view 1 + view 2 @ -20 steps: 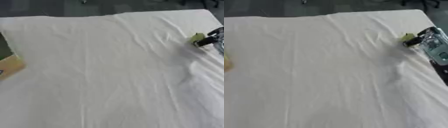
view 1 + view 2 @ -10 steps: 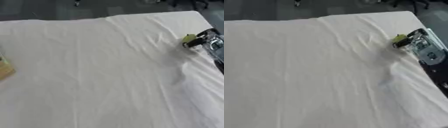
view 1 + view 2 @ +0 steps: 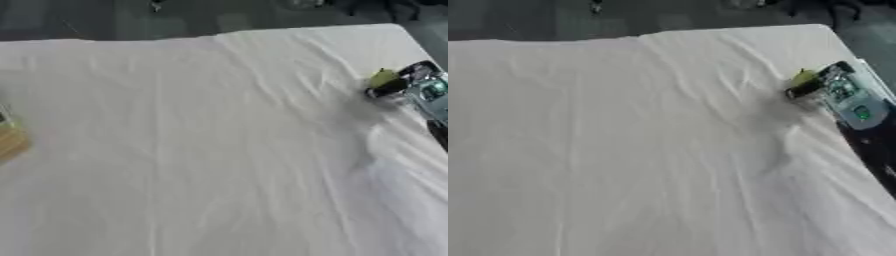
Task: Pick up the objects with one hand, pass them to the other hand, and then place them into the box on the other side of the table.
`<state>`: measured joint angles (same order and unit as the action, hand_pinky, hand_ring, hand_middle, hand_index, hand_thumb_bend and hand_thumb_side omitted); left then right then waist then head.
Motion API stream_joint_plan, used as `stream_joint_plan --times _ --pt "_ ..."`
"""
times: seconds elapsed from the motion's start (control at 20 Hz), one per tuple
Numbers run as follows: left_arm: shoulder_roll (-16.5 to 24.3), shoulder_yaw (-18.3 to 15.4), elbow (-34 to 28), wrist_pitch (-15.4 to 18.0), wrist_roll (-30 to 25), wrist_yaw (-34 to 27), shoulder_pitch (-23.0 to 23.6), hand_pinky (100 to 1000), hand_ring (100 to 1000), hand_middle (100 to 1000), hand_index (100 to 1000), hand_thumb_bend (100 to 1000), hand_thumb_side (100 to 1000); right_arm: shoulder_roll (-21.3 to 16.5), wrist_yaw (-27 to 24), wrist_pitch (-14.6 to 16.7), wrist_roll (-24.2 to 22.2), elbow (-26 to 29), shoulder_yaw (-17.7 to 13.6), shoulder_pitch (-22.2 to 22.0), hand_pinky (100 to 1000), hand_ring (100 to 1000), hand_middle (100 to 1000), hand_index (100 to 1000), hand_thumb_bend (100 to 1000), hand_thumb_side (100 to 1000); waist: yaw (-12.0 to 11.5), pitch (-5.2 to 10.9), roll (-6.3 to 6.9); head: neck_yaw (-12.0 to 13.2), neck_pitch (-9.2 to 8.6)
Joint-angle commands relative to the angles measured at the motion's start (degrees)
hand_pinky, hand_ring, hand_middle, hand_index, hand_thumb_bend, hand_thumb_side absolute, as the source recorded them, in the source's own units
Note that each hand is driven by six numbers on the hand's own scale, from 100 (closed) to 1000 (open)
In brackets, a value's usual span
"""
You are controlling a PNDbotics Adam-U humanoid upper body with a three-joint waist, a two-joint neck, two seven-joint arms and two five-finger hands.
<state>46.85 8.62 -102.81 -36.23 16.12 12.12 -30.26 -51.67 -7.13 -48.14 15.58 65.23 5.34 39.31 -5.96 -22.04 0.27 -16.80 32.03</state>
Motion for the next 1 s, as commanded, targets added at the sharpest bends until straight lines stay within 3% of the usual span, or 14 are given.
stream_joint_plan --times 0.05,0.2,0.45,1.0 --pt "1.7 -0.9 -1.2 0.0 0.1 -0.3 -0.8 611 694 658 786 100 646 -1.5 0.0 -3.8 3.9 -0.6 -0.5 0.6 866 774 712 770 424 100 -0.1 0.90 0.02 -0.2 -0.73" --pt "1.7 -0.8 -1.1 -0.1 0.0 -0.3 -0.7 611 694 659 786 100 647 -1.5 0.0 -3.8 4.9 -0.4 -0.7 0.5 866 762 680 742 268 100 -0.2 0.95 0.01 -0.1 -0.48" --pt "1.8 -0.8 -1.0 -0.1 -0.1 -0.2 -0.6 612 694 659 786 100 643 -1.8 -1.3 -3.8 6.1 0.9 -0.6 0.1 869 748 630 705 100 100 -0.2 1.35 -0.01 0.1 -0.16" --pt "1.9 -0.7 -0.6 -0.1 -0.7 0.7 -0.2 614 697 662 788 100 631 -2.7 -4.4 -3.8 8.1 4.9 -0.6 -1.3 866 726 575 672 100 100 0.1 2.93 -0.13 0.6 0.66"
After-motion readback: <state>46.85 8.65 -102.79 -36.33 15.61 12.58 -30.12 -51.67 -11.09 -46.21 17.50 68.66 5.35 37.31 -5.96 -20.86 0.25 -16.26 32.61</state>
